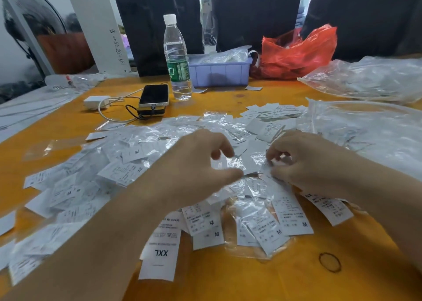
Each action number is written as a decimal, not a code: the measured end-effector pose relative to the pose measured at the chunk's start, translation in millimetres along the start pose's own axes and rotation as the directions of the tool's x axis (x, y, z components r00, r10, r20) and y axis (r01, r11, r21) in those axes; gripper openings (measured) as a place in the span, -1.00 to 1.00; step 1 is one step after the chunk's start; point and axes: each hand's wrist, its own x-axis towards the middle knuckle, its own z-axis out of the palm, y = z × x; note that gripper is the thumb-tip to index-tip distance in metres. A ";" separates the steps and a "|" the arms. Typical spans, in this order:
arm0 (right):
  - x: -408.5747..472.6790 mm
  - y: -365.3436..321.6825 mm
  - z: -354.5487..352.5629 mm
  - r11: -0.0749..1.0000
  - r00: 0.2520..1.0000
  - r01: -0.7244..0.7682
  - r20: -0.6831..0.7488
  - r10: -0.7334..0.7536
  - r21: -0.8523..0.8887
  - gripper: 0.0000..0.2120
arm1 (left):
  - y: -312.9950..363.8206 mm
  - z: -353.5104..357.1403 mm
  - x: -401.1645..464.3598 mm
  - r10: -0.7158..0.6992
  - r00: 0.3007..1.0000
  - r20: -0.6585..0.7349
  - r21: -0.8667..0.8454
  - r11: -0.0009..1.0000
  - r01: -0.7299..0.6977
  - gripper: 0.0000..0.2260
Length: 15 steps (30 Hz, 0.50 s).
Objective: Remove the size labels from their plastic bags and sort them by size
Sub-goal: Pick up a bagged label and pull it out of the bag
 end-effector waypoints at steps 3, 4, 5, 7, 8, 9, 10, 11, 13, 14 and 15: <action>1.1 1.4 0.5 1.000 1.000 0.005 -0.002 -0.005 -0.006 -0.78 | -4.1 1.6 3.0 -0.030 0.997 0.068 0.106 0.994 0.023 -0.71; 1.2 2.3 0.5 1.000 1.000 0.008 -0.006 -0.008 -0.004 -0.79 | -6.7 -0.1 4.2 -0.046 0.997 0.063 0.126 0.991 0.038 -0.71; 1.2 3.0 0.4 1.000 1.000 0.010 -0.008 -0.010 -0.003 -0.79 | -9.7 -1.8 5.3 -0.059 0.997 0.051 0.136 0.989 0.052 -0.72; 1.3 4.1 0.5 1.000 1.000 0.008 -0.007 -0.008 -0.001 -0.79 | -14.9 -5.1 6.8 -0.085 0.996 0.003 0.152 0.985 0.084 -0.75; 1.4 4.2 0.4 1.000 1.000 0.005 -0.009 -0.005 0.000 -0.78 | -16.5 -6.3 7.0 -0.095 0.995 -0.025 0.163 0.982 0.098 -0.76; 1.7 4.1 0.1 1.000 1.000 0.000 -0.014 0.000 0.002 -0.77 | -17.4 -6.7 7.0 -0.094 0.994 -0.050 0.180 0.978 0.102 -0.78; 1.8 4.0 -0.3 1.000 1.000 -0.005 -0.018 0.005 0.002 -0.78 | -17.8 -6.4 7.3 -0.085 0.994 -0.071 0.195 0.976 0.097 -0.80; 1.8 3.7 -0.7 1.000 1.000 -0.007 -0.021 0.007 -0.002 -0.78 | -17.9 -5.5 7.4 -0.068 0.994 -0.090 0.198 0.977 0.085 -0.81; 1.3 2.8 -1.9 1.000 1.000 -0.009 0.001 0.009 -0.024 -0.76 | -15.6 -3.2 7.5 -0.039 0.994 -0.105 0.145 0.988 0.054 -0.82; 0.8 2.5 -2.4 0.999 1.000 -0.005 0.021 0.005 -0.043 -0.73 | -13.8 -1.5 7.2 -0.038 0.995 -0.095 0.104 0.993 0.047 -0.80; 0.1 2.5 -2.9 0.998 0.999 0.002 0.041 0.001 -0.066 -0.70 | -12.5 0.4 7.2 -0.043 0.996 -0.073 0.083 0.995 0.049 -0.77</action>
